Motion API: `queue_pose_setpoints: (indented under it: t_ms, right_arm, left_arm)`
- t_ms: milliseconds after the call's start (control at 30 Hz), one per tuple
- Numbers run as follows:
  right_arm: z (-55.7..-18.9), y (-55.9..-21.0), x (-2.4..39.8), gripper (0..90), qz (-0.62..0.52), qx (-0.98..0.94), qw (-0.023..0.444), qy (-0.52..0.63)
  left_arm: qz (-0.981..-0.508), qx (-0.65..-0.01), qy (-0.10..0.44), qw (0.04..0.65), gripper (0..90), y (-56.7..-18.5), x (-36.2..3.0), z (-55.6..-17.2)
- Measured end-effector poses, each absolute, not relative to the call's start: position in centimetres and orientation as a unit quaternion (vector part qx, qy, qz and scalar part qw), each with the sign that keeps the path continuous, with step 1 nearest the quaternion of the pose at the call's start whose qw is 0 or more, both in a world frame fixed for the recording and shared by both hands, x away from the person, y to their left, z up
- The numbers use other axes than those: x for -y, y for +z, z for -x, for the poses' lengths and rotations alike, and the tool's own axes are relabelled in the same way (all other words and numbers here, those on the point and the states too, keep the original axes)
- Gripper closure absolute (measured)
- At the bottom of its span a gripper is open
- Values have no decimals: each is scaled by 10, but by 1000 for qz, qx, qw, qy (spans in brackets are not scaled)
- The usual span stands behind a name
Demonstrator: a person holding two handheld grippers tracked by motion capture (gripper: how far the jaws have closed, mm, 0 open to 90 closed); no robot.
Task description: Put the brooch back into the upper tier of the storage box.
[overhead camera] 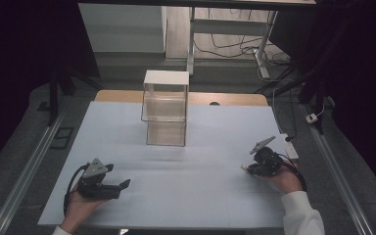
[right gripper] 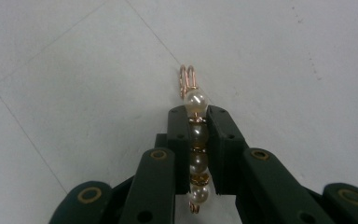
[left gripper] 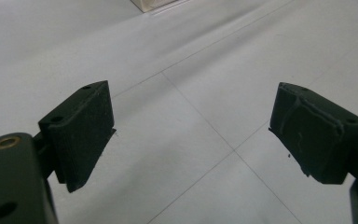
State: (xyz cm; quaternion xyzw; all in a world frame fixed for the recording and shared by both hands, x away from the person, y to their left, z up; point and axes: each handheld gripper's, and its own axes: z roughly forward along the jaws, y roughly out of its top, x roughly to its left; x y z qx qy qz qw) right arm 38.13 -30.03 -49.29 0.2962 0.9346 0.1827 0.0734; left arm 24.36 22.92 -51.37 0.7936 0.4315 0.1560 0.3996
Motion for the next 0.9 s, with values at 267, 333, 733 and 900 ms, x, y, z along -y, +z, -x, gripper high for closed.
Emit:
queue_pose_setpoints:
  t_ms: [267,333,733,900]
  right_arm:
    - [-379,-482,308,796,-300,-925,91,214]
    - [-377,-478,309,796,-300,-922,98,223]
    - [-371,-459,316,796,-303,-905,121,271]
    - [-368,-451,317,796,-306,-896,128,294]
  left_arm:
    - [-793,-433,157,399,138,-514,-230,-244]
    - [-793,-432,157,400,138,-513,-230,-243]
    - [-792,-432,157,401,139,-513,-231,-243]
    - [-791,-433,157,402,139,-513,-231,-243]
